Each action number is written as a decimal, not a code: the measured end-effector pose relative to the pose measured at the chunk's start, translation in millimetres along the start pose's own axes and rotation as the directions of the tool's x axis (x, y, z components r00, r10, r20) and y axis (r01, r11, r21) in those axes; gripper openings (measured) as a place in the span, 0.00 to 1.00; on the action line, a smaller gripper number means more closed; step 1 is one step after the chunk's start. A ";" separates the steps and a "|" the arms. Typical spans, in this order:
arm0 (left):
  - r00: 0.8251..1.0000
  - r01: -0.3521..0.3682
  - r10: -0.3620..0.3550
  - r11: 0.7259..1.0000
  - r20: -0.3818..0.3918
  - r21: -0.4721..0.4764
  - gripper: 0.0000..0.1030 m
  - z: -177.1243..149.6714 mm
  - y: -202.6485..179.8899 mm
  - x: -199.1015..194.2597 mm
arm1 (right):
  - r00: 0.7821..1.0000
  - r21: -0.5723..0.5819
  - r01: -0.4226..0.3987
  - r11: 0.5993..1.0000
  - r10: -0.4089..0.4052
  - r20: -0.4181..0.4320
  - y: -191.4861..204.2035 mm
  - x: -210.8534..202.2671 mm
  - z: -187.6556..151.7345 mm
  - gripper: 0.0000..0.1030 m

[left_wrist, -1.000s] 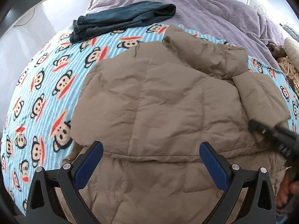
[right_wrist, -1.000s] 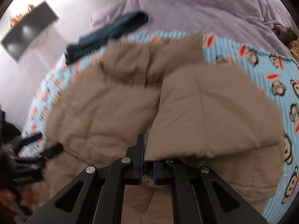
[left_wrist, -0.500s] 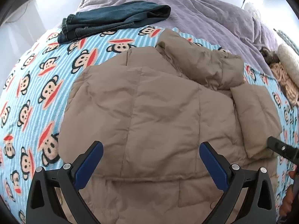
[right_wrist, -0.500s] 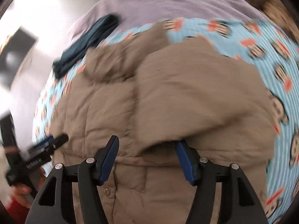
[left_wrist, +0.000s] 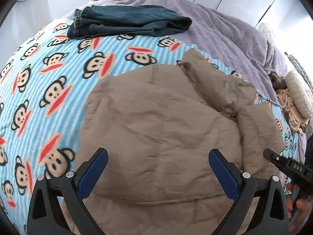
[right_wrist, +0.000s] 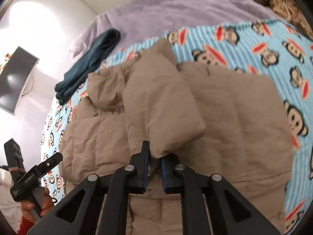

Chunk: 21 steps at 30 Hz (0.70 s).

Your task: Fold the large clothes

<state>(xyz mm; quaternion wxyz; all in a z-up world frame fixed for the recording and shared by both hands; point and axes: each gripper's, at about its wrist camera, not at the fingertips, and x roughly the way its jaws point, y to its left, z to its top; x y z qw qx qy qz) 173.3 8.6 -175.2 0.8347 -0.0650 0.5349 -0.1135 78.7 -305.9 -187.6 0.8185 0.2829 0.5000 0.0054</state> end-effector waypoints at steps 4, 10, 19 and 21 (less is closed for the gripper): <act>1.000 0.013 -0.013 1.000 0.008 -0.011 1.00 4.5 9.1 -1.3 | 0.997 0.103 -0.081 0.991 0.082 -0.008 -10.6 11.3 8.6 0.15; 0.990 0.142 -0.141 0.989 0.028 -0.039 1.00 16.5 15.1 -10.8 | 1.000 -0.354 -0.022 0.935 0.022 -0.005 86.9 12.8 -3.0 0.11; 0.954 0.292 -0.293 0.956 -0.063 -0.024 1.00 18.4 -3.3 5.5 | 0.991 -0.468 -0.021 0.884 -0.043 -0.128 112.4 23.4 -60.1 0.60; 0.949 0.301 -0.300 0.954 -0.093 -0.007 1.00 17.6 -13.7 16.9 | 0.988 -0.358 -0.021 0.934 -0.036 -0.151 80.8 12.3 -60.5 0.60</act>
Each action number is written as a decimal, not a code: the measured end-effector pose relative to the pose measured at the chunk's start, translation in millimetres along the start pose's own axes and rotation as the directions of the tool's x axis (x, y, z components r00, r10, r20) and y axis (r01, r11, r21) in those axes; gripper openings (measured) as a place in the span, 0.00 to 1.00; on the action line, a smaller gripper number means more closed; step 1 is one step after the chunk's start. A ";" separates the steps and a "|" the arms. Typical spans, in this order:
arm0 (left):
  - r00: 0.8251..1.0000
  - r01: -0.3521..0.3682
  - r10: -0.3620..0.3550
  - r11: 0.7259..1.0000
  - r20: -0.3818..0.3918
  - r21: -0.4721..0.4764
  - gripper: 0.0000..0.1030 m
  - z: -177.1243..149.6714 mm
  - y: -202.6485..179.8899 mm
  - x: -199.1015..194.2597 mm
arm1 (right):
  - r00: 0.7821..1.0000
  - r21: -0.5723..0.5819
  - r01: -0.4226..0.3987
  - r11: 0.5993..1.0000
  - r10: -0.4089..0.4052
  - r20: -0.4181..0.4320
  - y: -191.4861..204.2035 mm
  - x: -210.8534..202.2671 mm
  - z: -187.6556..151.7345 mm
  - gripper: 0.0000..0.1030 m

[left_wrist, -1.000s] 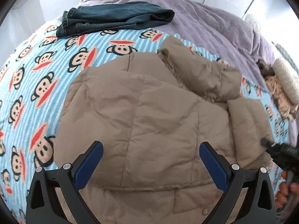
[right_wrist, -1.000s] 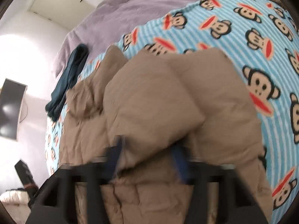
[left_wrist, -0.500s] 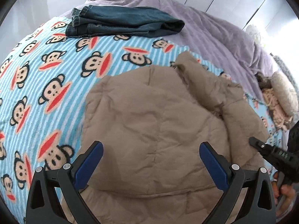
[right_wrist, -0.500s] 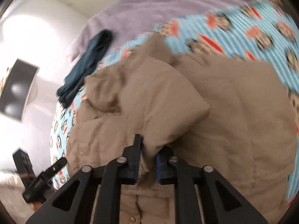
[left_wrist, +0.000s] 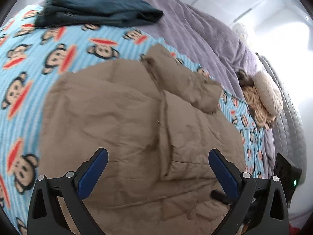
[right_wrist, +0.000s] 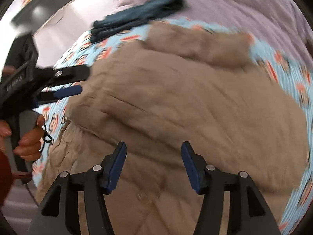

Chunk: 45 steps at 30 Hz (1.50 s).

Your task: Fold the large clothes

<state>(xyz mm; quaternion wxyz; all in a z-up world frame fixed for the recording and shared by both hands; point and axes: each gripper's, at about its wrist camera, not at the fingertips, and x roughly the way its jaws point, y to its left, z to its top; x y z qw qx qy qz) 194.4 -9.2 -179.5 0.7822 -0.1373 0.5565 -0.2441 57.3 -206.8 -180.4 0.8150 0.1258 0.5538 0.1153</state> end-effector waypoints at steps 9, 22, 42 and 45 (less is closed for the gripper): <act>0.996 -0.022 0.025 0.999 -0.089 0.027 0.71 0.0 -26.0 49.9 | 0.998 0.533 -0.041 0.845 0.013 0.057 -151.1 -45.8 -52.6 0.60; 0.993 -0.096 0.099 0.994 -0.060 0.047 0.12 -25.5 -9.9 30.9 | 0.980 0.578 -0.135 0.805 0.021 0.199 -202.6 -58.9 -45.0 0.06; 0.935 -0.348 0.354 0.906 0.017 0.240 0.13 2.7 -46.1 36.3 | 0.999 0.487 -0.008 0.873 -0.017 0.046 -203.3 -34.2 -55.4 0.10; 0.929 -0.355 0.369 0.911 -0.034 0.208 0.13 -7.2 -24.4 71.7 | 0.999 0.371 0.039 0.928 -0.034 -0.022 -183.5 -46.1 -46.7 0.36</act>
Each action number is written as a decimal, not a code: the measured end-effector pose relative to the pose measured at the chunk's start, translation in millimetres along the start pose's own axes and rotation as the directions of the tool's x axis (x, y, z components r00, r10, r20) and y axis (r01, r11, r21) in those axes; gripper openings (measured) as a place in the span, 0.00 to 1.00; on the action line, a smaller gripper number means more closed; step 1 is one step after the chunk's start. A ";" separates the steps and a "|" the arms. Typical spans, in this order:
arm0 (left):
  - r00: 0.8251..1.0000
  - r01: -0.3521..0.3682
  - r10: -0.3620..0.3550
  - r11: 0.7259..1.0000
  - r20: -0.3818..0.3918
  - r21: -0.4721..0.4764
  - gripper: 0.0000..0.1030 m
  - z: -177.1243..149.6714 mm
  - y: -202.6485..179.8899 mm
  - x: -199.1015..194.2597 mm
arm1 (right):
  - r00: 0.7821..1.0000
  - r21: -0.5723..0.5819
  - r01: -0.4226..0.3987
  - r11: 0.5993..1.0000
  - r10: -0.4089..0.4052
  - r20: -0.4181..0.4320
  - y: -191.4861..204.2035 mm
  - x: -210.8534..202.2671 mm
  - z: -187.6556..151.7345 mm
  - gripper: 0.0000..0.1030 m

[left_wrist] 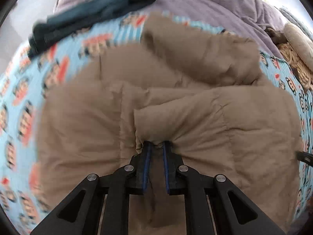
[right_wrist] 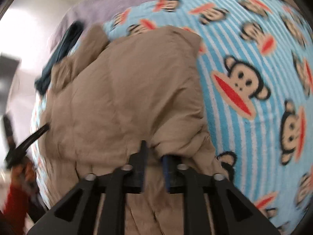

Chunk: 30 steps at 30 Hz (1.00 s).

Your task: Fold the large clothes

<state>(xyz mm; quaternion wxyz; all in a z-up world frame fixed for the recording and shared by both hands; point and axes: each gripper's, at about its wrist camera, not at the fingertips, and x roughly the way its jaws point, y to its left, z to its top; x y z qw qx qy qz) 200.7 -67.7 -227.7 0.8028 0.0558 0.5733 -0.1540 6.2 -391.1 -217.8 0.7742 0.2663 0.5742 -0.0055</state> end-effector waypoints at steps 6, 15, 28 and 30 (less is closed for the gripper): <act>1.000 0.011 -0.010 1.000 0.026 -0.009 0.13 -5.9 4.3 0.5 | 0.983 -0.107 -0.085 0.991 0.101 0.154 -1.5 -60.5 14.9 0.58; 1.000 -0.010 0.010 1.000 0.023 0.005 0.13 -6.9 -0.1 -0.8 | 0.898 0.452 -0.435 0.779 0.414 0.152 -105.7 30.1 78.2 0.20; 0.998 -0.035 0.033 0.999 0.045 0.041 0.13 0.4 -13.8 6.0 | 0.994 0.221 -0.089 0.971 0.071 0.088 -91.1 45.8 100.5 0.11; 0.998 -0.051 0.049 0.998 0.042 0.036 0.13 2.0 -14.6 -4.1 | 0.996 0.187 -0.018 0.982 0.001 0.089 -79.1 33.4 95.5 0.11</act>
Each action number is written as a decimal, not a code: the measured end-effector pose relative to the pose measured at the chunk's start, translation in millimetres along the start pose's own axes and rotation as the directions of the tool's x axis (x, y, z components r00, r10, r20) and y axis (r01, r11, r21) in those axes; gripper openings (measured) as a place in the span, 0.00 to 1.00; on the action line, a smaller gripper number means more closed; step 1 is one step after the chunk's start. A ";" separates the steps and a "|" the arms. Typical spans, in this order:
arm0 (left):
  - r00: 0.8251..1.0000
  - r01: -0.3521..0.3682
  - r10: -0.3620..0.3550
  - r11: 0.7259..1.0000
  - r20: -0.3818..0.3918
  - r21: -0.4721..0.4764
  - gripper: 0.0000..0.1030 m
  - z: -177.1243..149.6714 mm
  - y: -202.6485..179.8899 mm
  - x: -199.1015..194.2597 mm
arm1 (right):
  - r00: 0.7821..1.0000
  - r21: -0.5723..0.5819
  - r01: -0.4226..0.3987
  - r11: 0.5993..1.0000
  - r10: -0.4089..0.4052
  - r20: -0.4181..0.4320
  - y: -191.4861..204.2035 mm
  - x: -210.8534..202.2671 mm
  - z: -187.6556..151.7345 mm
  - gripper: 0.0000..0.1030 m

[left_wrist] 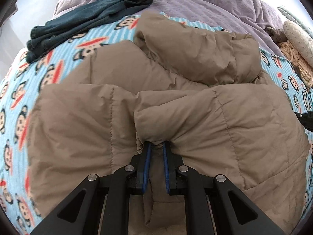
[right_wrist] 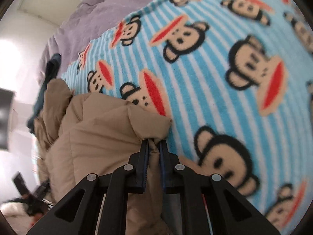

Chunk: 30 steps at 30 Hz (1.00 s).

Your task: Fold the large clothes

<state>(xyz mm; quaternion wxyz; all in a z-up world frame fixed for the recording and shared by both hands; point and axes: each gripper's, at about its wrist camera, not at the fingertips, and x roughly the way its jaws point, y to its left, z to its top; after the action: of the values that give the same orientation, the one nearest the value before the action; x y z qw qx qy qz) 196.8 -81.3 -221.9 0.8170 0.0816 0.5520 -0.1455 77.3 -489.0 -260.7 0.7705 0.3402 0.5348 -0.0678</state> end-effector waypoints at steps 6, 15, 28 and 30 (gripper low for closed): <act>0.996 0.060 -0.059 0.998 0.069 -0.017 0.13 -6.5 7.7 -49.1 | 0.992 -0.167 0.089 0.982 -0.073 0.099 20.3 -66.1 -43.4 0.11; 1.000 -0.017 0.017 1.000 0.014 0.008 0.13 -29.2 3.4 -0.5 | 0.991 -0.262 0.136 0.955 -0.134 0.026 24.0 -36.0 -90.4 0.09; 0.995 -0.104 0.104 0.995 -0.008 0.006 0.13 -35.1 -8.9 -33.5 | 0.985 -0.212 0.173 0.962 -0.175 0.011 23.7 -60.9 -102.1 0.13; 0.994 -0.109 0.109 0.994 -0.009 0.006 0.13 -36.6 -10.8 -39.8 | 0.986 -0.195 0.161 0.968 -0.164 0.001 25.4 -67.5 -106.5 0.14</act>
<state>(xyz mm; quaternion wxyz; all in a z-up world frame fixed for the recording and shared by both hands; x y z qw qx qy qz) 147.3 -74.9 -198.6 0.8210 0.1145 0.5500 -0.1015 -21.9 -423.6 -211.4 0.7877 0.2191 0.5707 -0.0756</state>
